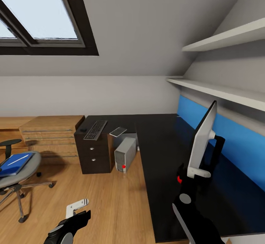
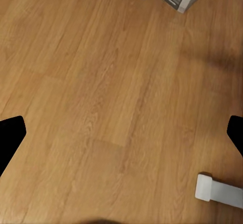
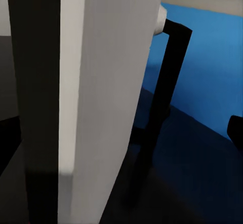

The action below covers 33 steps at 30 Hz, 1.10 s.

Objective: In the bedroom, organize the workspace by keeping the computer under the desk, ensuring the monitor is on the desk, placing the keyboard on the desk next to the monitor, placing the mouse on the desk next to the keyboard, moving the folder from the swivel chair onto the desk next to the mouse, stacking the notebook on top of the folder with the pen on top of the notebook, and positioning the swivel chair next to the desk.

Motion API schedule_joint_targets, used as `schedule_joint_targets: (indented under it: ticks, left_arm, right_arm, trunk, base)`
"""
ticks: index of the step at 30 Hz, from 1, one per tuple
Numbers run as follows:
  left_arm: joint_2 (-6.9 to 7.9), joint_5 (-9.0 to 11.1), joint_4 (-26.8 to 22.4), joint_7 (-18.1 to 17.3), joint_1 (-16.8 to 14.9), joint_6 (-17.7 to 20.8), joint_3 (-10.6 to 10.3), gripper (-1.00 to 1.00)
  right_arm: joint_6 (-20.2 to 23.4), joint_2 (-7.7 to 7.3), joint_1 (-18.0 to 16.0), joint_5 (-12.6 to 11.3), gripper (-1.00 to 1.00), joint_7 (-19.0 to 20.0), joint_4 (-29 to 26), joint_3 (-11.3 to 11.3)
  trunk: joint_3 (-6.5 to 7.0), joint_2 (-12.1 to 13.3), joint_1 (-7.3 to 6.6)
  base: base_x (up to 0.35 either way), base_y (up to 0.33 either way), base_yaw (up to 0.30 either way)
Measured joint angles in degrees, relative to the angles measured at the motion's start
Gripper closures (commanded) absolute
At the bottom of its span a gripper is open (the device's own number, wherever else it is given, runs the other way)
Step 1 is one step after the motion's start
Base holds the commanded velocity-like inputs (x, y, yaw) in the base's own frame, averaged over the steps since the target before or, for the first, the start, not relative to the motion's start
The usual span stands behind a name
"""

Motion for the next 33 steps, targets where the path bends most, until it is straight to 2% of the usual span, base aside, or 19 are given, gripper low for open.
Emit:
schedule_joint_targets:
  ticks: [6, 17, 33]
  left_arm:
    - [0.00, 0.03, 0.00, 0.00, 0.02, 0.00, -0.01, -1.00]
    - [0.01, 0.06, 0.01, 0.01, -0.02, 0.01, -0.03, -1.00]
    - [0.01, 0.08, 0.02, 0.00, -0.04, 0.01, -0.02, -1.00]
  right_arm:
    - [0.00, -0.01, -0.01, 0.00, -1.00, -0.01, 0.06, -0.02]
    - [0.00, -0.01, -0.01, 0.01, -1.00, -0.07, 0.07, -0.02]
    - [0.00, 0.07, -0.01, 0.04, -1.00, -0.15, 0.06, -0.01]
  trunk:
    - [0.00, 0.00, 0.00]
    - [0.00, 0.00, 0.00]
    - [0.00, 0.00, 0.01]
  base:
    - [0.000, 0.000, 0.000]
    - [-0.046, -0.172, 0.000]
    - [-0.113, -0.291, 0.000]
